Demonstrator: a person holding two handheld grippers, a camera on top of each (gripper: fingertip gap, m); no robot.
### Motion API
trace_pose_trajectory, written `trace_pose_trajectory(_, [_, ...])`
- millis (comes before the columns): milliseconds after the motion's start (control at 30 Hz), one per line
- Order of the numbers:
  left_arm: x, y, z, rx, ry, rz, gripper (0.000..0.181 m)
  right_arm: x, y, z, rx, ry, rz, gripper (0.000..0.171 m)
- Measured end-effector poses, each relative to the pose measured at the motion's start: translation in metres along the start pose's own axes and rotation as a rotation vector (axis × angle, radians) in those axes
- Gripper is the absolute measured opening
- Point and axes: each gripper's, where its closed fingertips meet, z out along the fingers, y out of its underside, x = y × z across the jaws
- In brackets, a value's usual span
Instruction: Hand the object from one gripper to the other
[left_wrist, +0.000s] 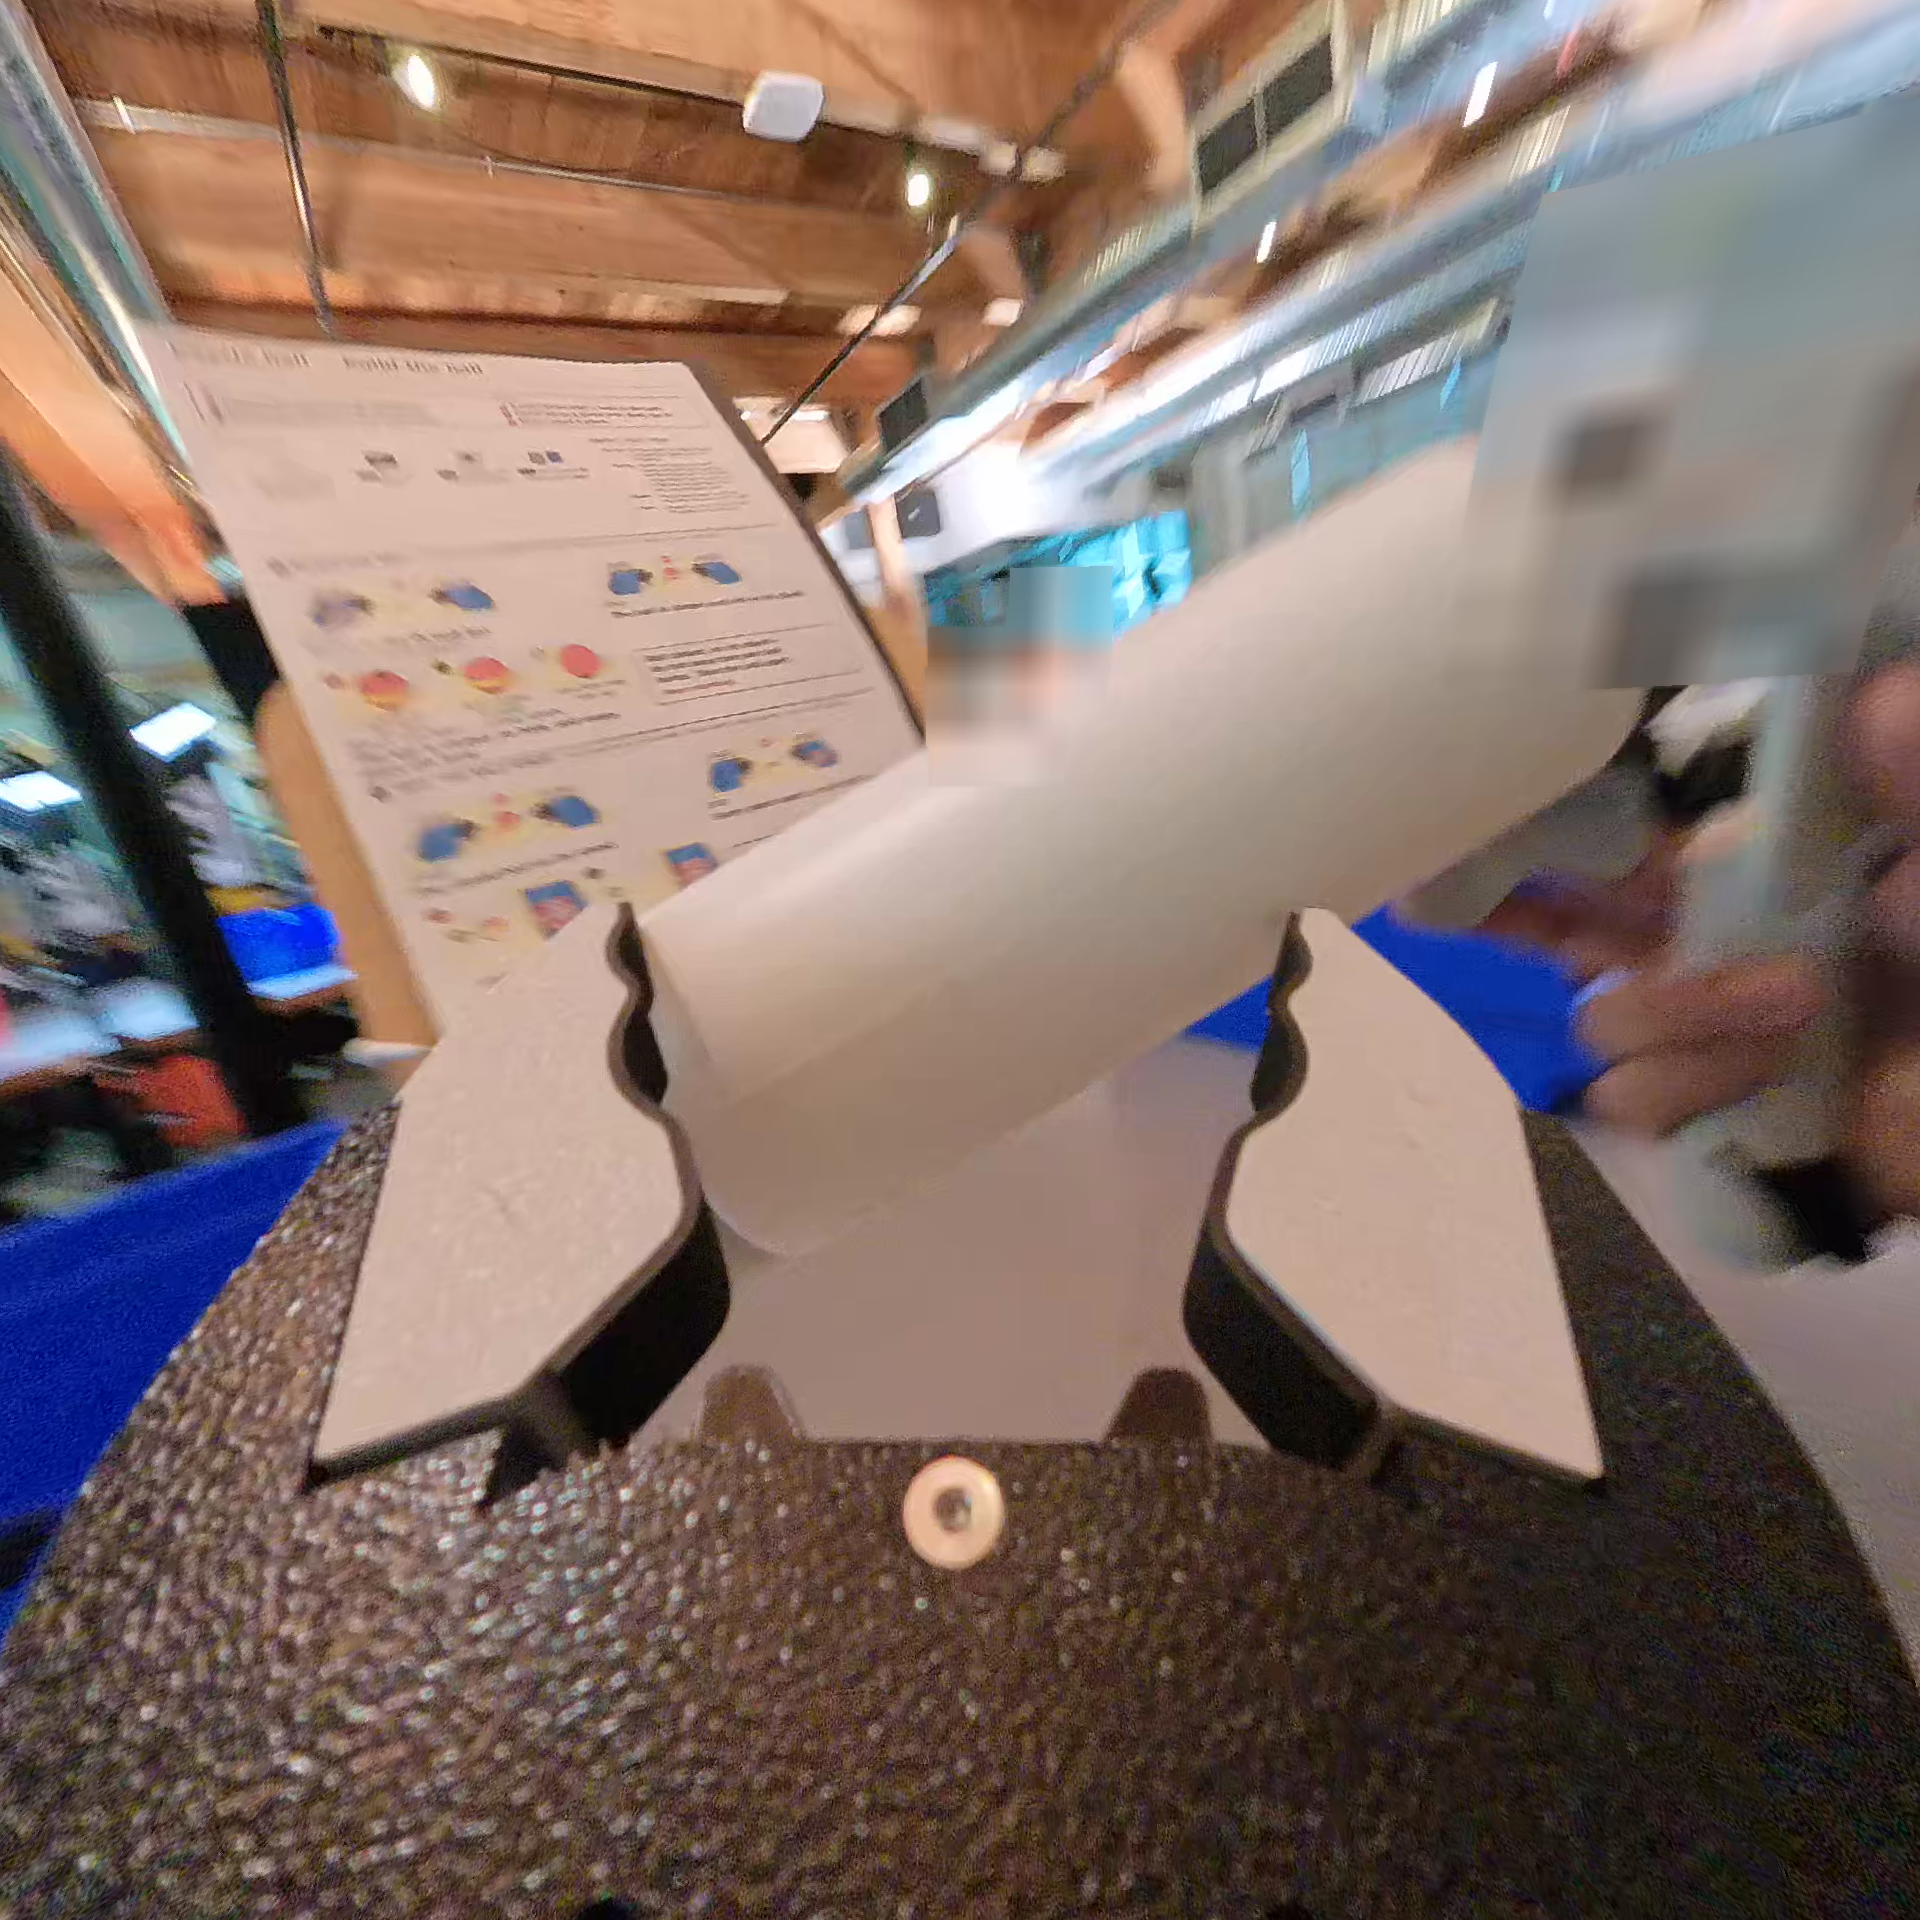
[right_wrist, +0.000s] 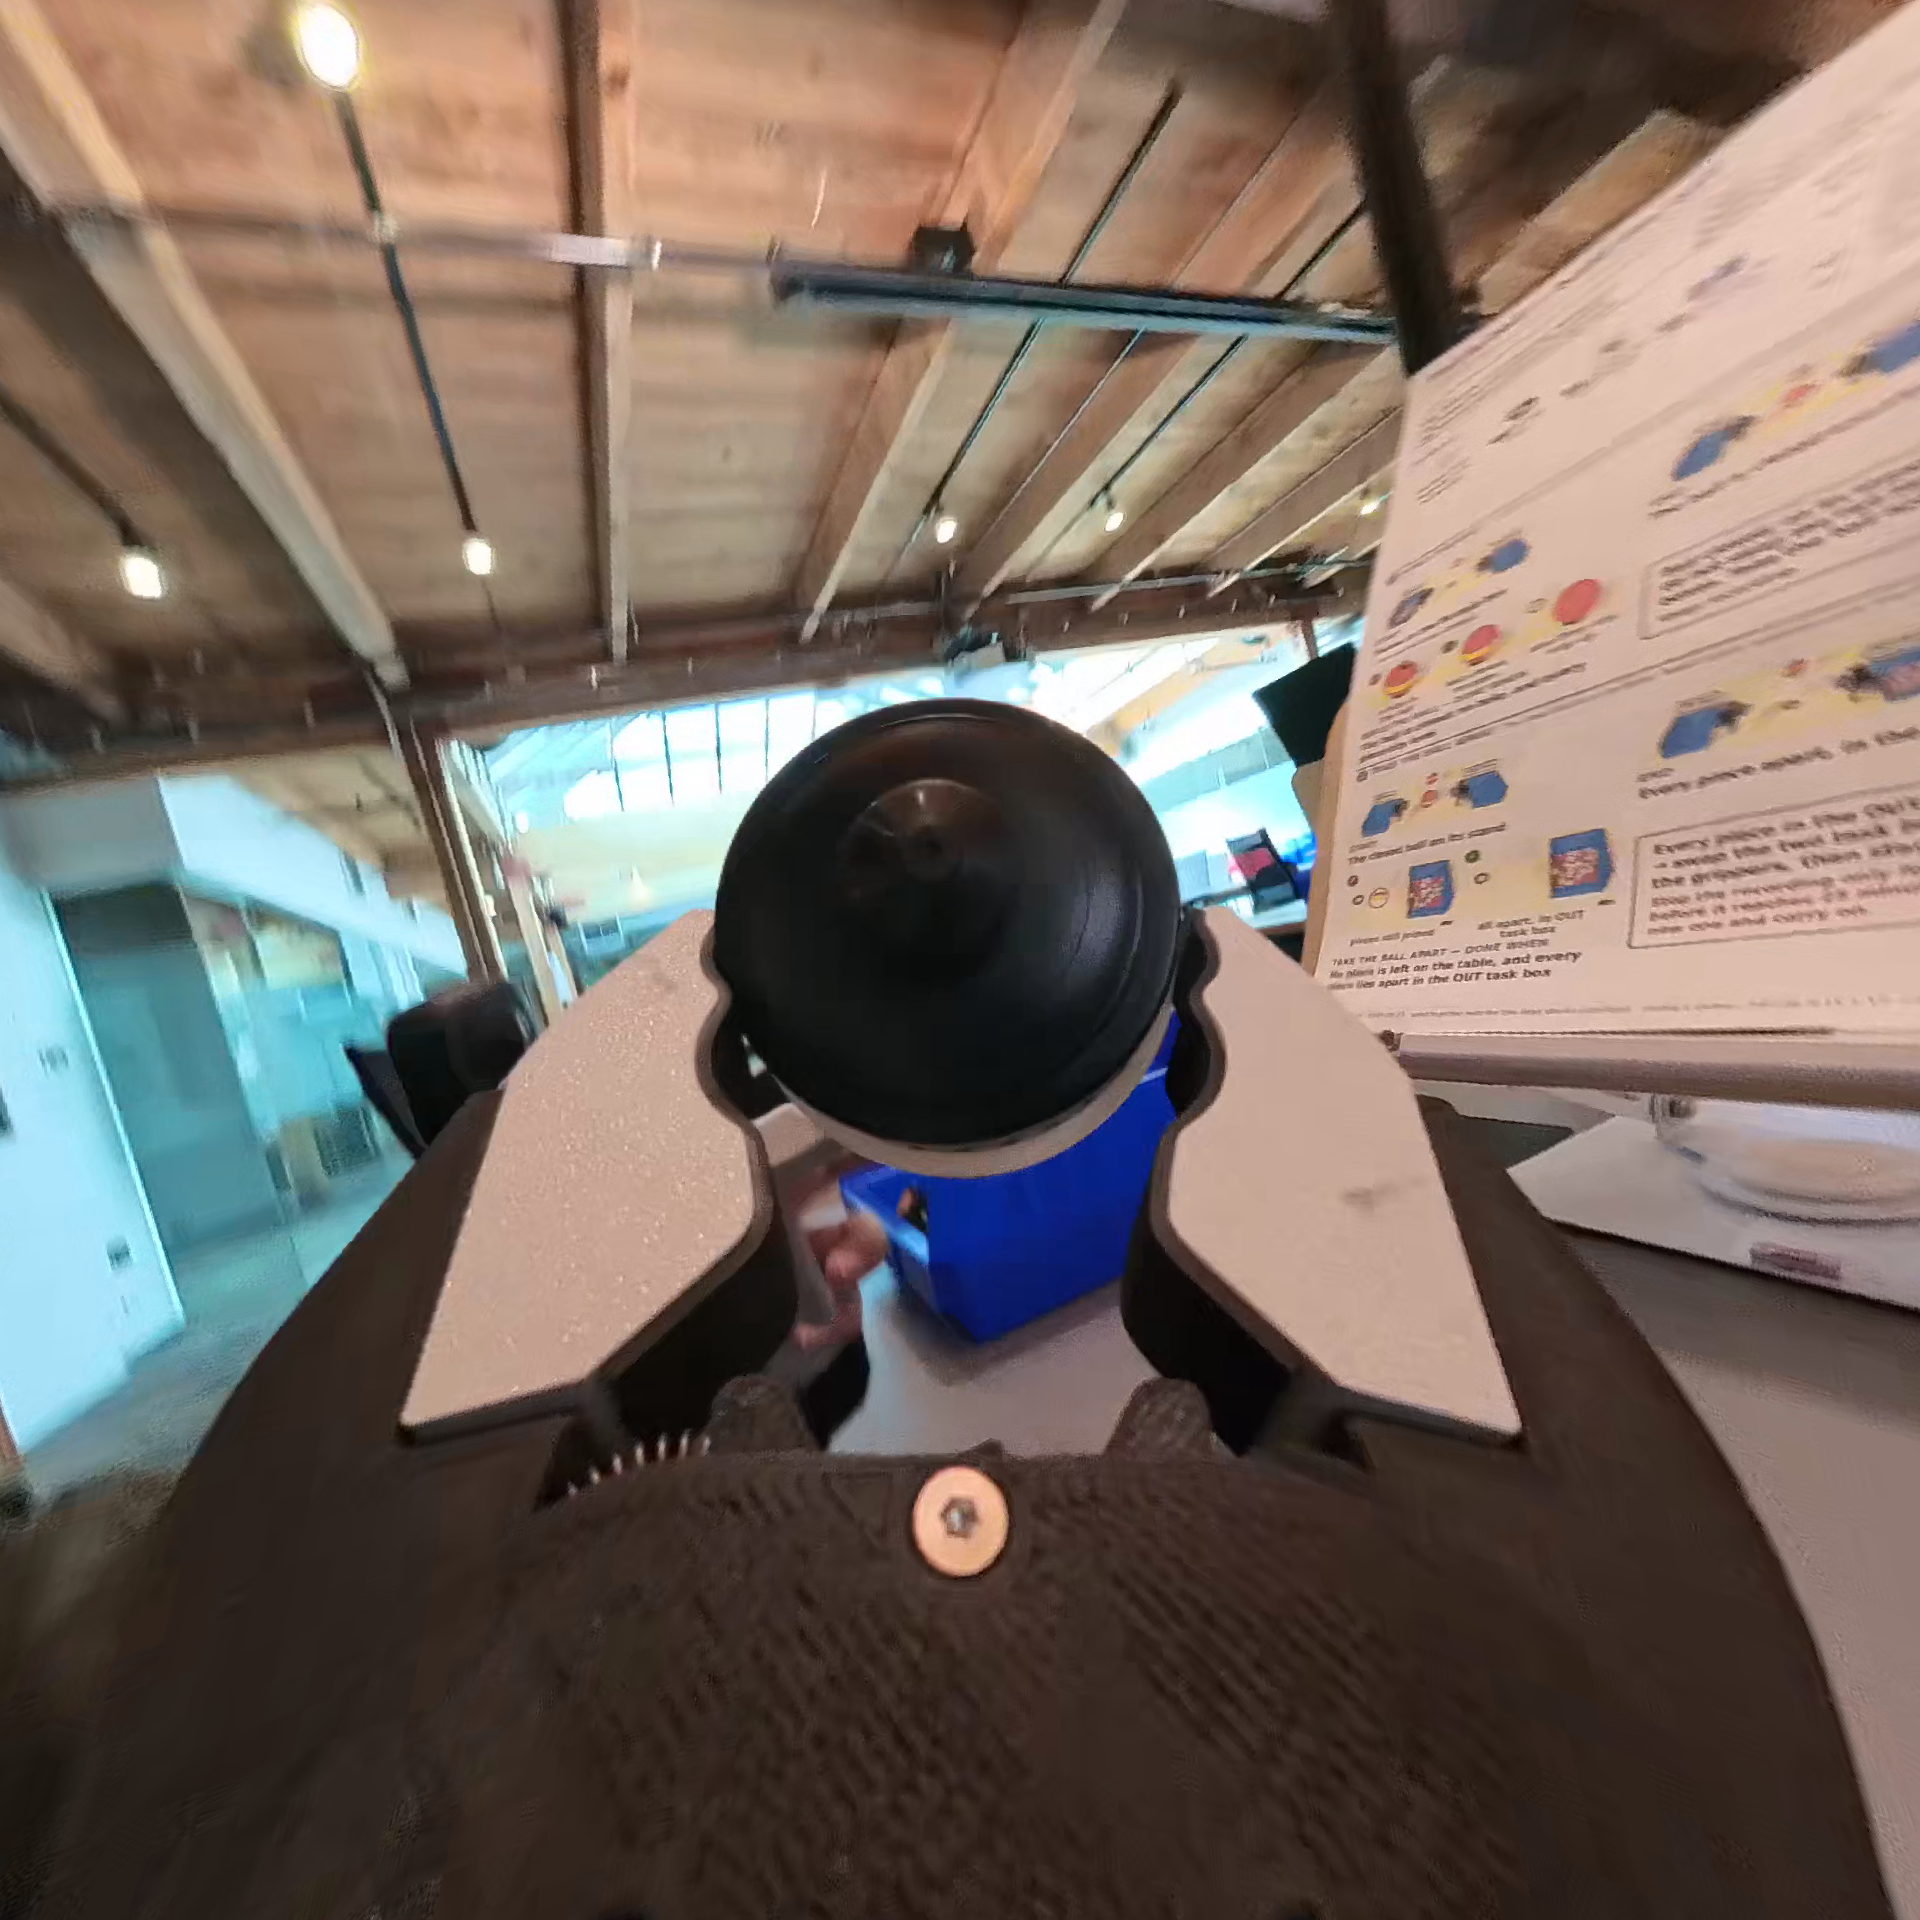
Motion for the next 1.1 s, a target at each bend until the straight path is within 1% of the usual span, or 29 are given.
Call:
trace_pose_trajectory(67, [0.002, -0.009, -0.001, 0.075, 0.055, -0.253, 0.119, 0.011, -0.013, -0.008, 0.11, 0.026, 0.109, 0.08])
trace_pose_trajectory(133, [-0.015, -0.007, -0.003, 0.103, 0.021, -0.445, 0.122, 0.019, -0.031, -0.019, 0.247, 0.028, 0.206, 0.08])
trace_pose_trajectory(200, [-0.03, 0.0, -0.006, 0.108, -0.001, -0.503, 0.122, 0.027, -0.042, -0.028, 0.332, 0.031, 0.262, 0.08])
trace_pose_trajectory(267, [-0.023, 0.006, -0.003, 0.08, 0.079, -0.581, 0.122, 0.028, -0.041, -0.029, 0.34, -0.015, 0.33, 0.08])
trace_pose_trajectory(367, [0.016, -0.009, 0.0, 0.126, 0.355, -0.778, 0.121, 0.014, -0.023, -0.015, 0.277, -0.109, 0.426, 0.08])
trace_pose_trajectory(400, [0.027, -0.016, -0.002, 0.15, 0.422, -0.815, 0.126, 0.01, -0.015, -0.009, 0.253, -0.129, 0.455, 0.08])
trace_pose_trajectory(433, [0.026, -0.019, -0.002, 0.178, 0.413, -0.841, 0.131, 0.008, -0.011, -0.006, 0.255, -0.14, 0.491, 0.08])
trace_pose_trajectory(467, [0.026, -0.026, -0.006, 0.235, 0.428, -0.833, 0.121, 0.007, -0.006, -0.003, 0.242, -0.15, 0.538, 0.08])
trace_pose_trajectory(500, [0.023, -0.031, -0.01, 0.284, 0.438, -0.814, 0.115, 0.005, -0.002, 0.0, 0.23, -0.162, 0.568, 0.08])
trace_pose_trajectory(567, [0.017, -0.035, -0.014, 0.323, 0.423, -0.793, 0.113, 0.0, 0.006, 0.004, 0.179, -0.185, 0.58, 0.08])
trace_pose_trajectory(600, [0.013, -0.035, -0.015, 0.343, 0.416, -0.814, 0.114, -0.001, 0.013, 0.007, 0.139, -0.186, 0.591, 0.08])
trace_pose_trajectory(667, [0.005, -0.038, -0.018, 0.394, 0.428, -0.919, 0.115, -0.002, 0.026, 0.011, 0.08, -0.183, 0.621, 0.08])
trace_pose_trajectory(733, [-0.002, -0.038, -0.019, 0.424, 0.428, -1.001, 0.108, -0.007, 0.043, 0.015, -0.003, -0.195, 0.637, 0.08])
trace_pose_trajectory(800, [-0.009, -0.038, -0.023, 0.439, 0.43, -1.003, 0.099, -0.014, 0.053, 0.018, -0.059, -0.218, 0.624, 0.08])
trace_pose_trajectory(900, [-0.016, -0.041, -0.026, 0.412, 0.457, -1.007, 0.097, -0.022, 0.059, 0.021, -0.114, -0.239, 0.579, 0.079])
trace_pose_trajectory(933, [-0.019, -0.043, -0.027, 0.418, 0.442, -1.0, 0.097, -0.022, 0.063, 0.021, -0.136, -0.228, 0.553, 0.078])
trace_pose_trajectory(967, [-0.023, -0.045, -0.028, 0.421, 0.412, -0.983, 0.096, -0.019, 0.068, 0.021, -0.162, -0.189, 0.495, 0.079])
trace_pose_trajectory(1033, [-0.028, -0.046, -0.027, 0.386, 0.355, -0.926, 0.096, -0.012, 0.076, 0.018, -0.227, -0.122, 0.297, 0.083])
trace_pose_trajectory(1100, [-0.03, -0.044, -0.025, 0.322, 0.284, -0.823, 0.096, -0.007, 0.079, 0.016, -0.299, -0.062, 0.054, 0.095])
